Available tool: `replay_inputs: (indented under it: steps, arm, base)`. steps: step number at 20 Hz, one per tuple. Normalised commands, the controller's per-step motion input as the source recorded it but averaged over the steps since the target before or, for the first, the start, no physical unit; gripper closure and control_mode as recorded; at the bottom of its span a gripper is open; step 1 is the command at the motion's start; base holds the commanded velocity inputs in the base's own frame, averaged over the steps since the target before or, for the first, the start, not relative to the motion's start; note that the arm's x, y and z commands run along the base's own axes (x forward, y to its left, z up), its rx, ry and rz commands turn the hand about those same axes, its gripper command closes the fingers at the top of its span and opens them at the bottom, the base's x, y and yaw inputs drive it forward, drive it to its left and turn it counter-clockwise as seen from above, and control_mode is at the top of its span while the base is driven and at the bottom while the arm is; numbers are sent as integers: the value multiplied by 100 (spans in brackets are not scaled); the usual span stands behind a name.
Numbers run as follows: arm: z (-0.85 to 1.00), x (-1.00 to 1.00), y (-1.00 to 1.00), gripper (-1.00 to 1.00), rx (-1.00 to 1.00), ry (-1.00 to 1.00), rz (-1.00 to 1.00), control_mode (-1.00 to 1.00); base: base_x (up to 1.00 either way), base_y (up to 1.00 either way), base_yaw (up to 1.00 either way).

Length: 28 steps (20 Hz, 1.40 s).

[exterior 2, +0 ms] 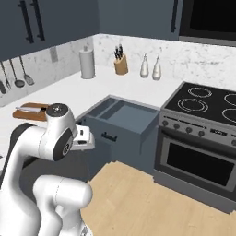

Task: Pick up the knife from the drawer and place it on the cutting board. Then place the meat from the plate to the cutting board.

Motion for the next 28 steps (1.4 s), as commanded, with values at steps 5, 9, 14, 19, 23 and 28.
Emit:
replay_inputs:
  steps: [5, 9, 14, 19, 23, 28]
  arm:
    - [0, 0, 0, -100, 0, 0, 0, 100]
    - [0, 0, 0, -100, 0, 0, 0, 100]
    - [0, 0, 0, -100, 0, 0, 0, 100]
    - [0, 0, 0, -100, 0, 0, 0, 100]
    - [0, 0, 0, -100, 0, 0, 0, 100]
    - [0, 0, 0, -100, 0, 0, 0, 100]
  base:
    - [-19, 24, 26]
    - [-11, 0, -2]
    - [-14, 15, -4]
    - [-7, 60, 42]
    - [0, 50, 71]
    - [0, 36, 75]
